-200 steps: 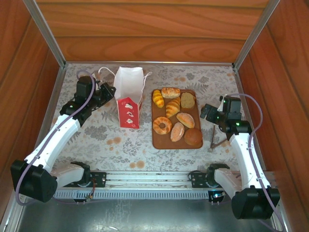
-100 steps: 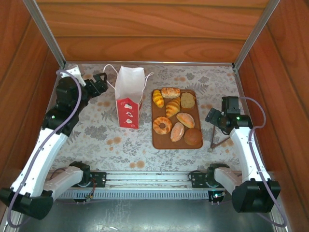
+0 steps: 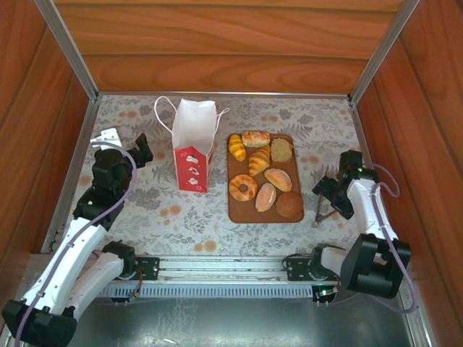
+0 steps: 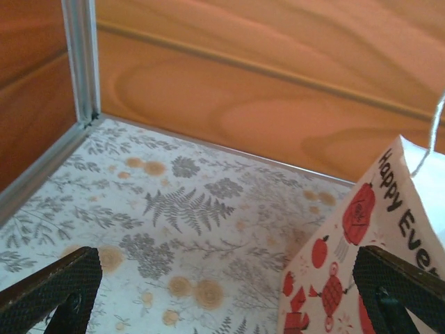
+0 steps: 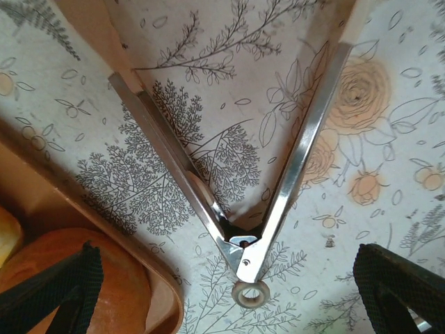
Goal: Place the fake bread into the paper bag
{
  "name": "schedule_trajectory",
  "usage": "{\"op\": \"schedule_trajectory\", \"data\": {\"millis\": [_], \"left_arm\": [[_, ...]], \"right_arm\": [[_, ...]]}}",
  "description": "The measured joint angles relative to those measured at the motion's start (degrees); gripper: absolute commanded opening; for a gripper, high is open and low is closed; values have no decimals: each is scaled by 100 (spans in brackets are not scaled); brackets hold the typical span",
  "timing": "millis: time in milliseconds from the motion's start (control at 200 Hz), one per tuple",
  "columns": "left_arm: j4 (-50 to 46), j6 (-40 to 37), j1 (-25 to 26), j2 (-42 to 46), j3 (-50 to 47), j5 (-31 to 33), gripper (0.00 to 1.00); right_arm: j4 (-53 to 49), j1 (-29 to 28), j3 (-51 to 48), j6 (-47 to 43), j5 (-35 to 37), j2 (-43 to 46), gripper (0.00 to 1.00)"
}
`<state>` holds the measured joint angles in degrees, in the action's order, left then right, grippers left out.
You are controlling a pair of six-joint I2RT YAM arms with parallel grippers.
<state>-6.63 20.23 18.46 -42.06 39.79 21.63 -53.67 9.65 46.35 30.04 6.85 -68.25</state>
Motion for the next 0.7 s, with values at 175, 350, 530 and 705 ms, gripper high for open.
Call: {"op": "schedule_trajectory", "data": {"millis": [175,350,530,705], "left_arm": [[286,-166,-2,-160,0,157,99],[413,-275,-2,-439,0,208,99],[485,-356,-7,-579,0,210,99],[568,-376,-50,-588,0,210,99]], "right_arm": [[203,22,0,-153,-140,-669,100],[398,24,-2,-247,-155,-1110,99],[608,39,-2,-352,-55,-1464,96],[704,125,48,-470,15,-1878,89]]}}
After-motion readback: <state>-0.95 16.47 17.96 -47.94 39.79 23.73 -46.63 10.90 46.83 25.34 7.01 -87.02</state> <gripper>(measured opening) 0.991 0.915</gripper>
